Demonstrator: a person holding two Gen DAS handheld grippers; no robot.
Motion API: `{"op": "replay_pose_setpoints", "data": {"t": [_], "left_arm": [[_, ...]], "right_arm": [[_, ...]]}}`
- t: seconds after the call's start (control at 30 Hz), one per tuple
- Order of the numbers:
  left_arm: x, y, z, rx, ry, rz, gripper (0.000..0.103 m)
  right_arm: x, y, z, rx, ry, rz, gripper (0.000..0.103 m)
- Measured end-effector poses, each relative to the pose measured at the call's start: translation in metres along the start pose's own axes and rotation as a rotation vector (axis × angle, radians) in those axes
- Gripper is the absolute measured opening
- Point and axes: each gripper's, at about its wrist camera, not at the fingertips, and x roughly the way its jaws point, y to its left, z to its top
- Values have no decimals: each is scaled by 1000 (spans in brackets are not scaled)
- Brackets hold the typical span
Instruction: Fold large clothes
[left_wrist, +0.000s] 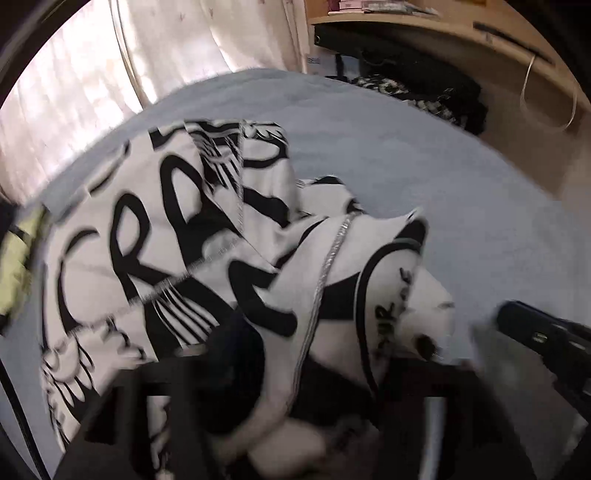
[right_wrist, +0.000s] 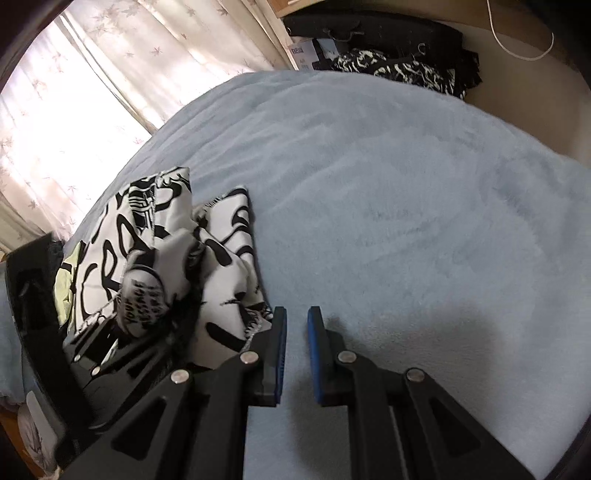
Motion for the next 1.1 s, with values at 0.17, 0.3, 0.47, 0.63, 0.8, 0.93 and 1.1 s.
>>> {"op": "replay_pose_setpoints", "data": {"t": [0.17, 0.3, 0.47, 0.63, 0.8, 0.93, 1.1], "left_arm": [[-37, 7, -5, -38, -20, -95, 84], [-82, 36, -14, -122, -80, -115, 84], [-118, 84, -25, -237, -105, -63, 84], [-131, 132, -46, -304, -85, 56, 84], [-119, 171, -55, -376, -47, 117, 84], [-102, 193, -62, -414, -5, 95, 84], [-79, 213, -68, -459, 22, 14, 84]], "right_arm": [[-17, 8, 3, -8, -18, 16, 12], [-31, 22, 6, -32, -27, 49, 11], [-45, 47, 11, -75, -29, 133, 12], [-49, 68, 17, -99, 18, 216, 22], [-41, 83, 42, -89, 52, 257, 34], [-7, 98, 70, -142, 145, 262, 35], [62, 94, 87, -140, 323, 248, 35]]}}
